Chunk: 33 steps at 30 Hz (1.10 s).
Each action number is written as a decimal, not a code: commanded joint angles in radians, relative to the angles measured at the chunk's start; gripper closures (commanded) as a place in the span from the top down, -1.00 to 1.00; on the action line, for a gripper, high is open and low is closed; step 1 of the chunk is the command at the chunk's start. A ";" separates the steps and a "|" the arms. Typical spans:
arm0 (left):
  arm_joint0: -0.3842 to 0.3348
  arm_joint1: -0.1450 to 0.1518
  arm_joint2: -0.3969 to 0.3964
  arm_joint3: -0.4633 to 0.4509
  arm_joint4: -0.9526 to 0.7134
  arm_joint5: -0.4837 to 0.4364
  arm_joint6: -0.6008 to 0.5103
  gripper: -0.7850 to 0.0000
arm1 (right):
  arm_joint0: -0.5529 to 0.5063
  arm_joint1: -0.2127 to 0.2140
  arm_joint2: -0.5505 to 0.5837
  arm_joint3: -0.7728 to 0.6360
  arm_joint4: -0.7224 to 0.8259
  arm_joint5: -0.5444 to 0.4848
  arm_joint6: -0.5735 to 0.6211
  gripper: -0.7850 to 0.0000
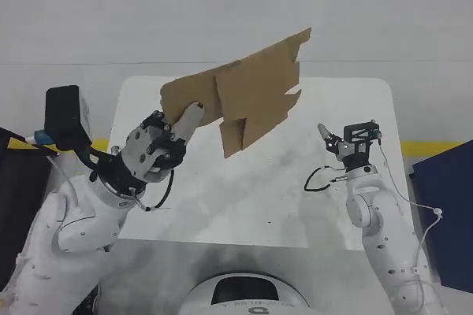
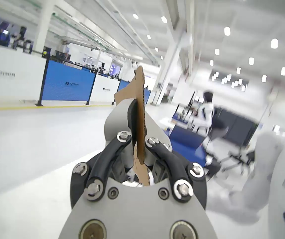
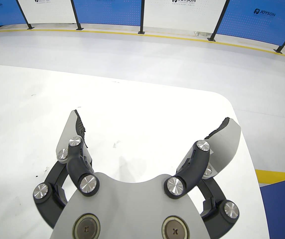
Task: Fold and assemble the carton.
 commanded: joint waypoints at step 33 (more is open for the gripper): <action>-0.523 0.152 0.344 -0.002 1.539 -0.520 0.080 -1.00 | 0.000 0.000 0.000 0.000 0.000 0.000 0.000 1.00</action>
